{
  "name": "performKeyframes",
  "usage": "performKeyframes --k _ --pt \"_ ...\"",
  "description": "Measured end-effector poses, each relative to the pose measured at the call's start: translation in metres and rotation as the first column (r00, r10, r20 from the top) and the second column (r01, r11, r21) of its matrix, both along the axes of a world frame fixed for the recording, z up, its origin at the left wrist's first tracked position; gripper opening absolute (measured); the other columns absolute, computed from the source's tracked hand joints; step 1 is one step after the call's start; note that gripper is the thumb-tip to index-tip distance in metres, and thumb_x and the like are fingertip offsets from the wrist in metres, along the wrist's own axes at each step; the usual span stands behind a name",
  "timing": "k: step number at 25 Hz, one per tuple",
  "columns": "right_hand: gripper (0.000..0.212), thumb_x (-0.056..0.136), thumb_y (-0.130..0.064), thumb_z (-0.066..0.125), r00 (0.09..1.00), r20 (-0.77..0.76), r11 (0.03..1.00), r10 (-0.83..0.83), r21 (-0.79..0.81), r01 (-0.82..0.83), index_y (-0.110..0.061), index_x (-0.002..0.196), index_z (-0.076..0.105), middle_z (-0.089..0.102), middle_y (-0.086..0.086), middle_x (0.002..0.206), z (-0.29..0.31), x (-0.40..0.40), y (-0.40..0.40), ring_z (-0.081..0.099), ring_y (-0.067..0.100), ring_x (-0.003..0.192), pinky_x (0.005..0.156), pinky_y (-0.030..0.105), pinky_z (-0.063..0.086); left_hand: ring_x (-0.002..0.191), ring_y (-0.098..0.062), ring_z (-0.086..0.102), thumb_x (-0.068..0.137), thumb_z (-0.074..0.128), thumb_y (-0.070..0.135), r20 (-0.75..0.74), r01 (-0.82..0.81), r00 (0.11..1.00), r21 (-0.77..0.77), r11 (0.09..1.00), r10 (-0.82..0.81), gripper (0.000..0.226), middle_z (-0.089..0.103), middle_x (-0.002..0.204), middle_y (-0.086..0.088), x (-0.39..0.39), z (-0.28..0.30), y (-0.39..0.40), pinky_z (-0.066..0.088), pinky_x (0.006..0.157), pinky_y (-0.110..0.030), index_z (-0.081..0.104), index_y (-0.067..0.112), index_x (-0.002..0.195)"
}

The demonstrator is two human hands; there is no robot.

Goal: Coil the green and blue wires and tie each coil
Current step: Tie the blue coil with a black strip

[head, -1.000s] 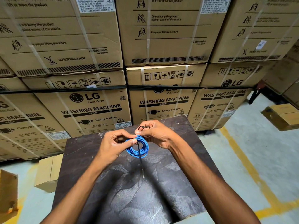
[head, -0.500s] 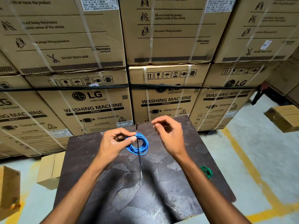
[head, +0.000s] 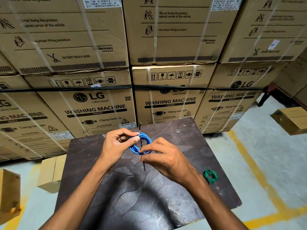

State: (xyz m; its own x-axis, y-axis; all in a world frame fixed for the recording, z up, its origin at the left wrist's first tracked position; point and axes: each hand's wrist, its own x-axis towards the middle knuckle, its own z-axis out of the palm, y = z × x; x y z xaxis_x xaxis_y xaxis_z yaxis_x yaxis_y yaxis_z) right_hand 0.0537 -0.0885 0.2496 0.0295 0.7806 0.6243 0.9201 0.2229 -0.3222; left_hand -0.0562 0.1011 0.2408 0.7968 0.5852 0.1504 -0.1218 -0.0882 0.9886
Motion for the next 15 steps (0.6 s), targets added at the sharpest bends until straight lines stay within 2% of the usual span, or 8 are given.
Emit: performKeyframes --k 4,7,15 --pt "0.009 0.093 0.000 0.074 0.980 -0.195 0.996 0.050 0.079 -0.035 -0.002 0.101 0.078 0.078 0.002 0.106 0.003 0.002 0.001 0.069 0.023 0.093 0.084 0.038 0.054 0.078 -0.011 0.074 0.079 0.076 -0.011 0.014 -0.008 1.000 -0.002 1.000 0.008 0.020 0.080 0.090 -0.007 -0.002 -0.001 0.000 0.057 0.070 -0.020 0.077 0.008 0.085" --pt "0.011 0.092 0.004 0.074 0.964 -0.254 0.993 0.078 0.104 -0.053 -0.001 0.101 0.078 0.078 0.003 0.105 0.003 -0.001 -0.001 0.072 0.021 0.097 0.084 0.041 0.056 0.078 -0.011 0.074 0.079 0.076 -0.010 0.022 -0.019 1.000 -0.008 1.000 0.019 0.021 0.080 0.091 -0.007 -0.003 -0.001 0.001 0.058 0.070 -0.020 0.078 0.011 0.084" --pt "0.009 0.090 0.007 0.076 0.910 -0.399 0.989 0.111 0.137 -0.061 0.002 0.096 0.079 0.079 0.008 0.098 0.011 -0.005 -0.012 0.075 0.022 0.095 0.081 0.044 0.059 0.076 -0.008 0.073 0.079 0.076 -0.012 0.028 -0.030 0.999 0.001 1.000 0.029 0.017 0.081 0.088 -0.003 0.001 -0.004 0.000 0.057 0.069 -0.019 0.075 0.004 0.087"
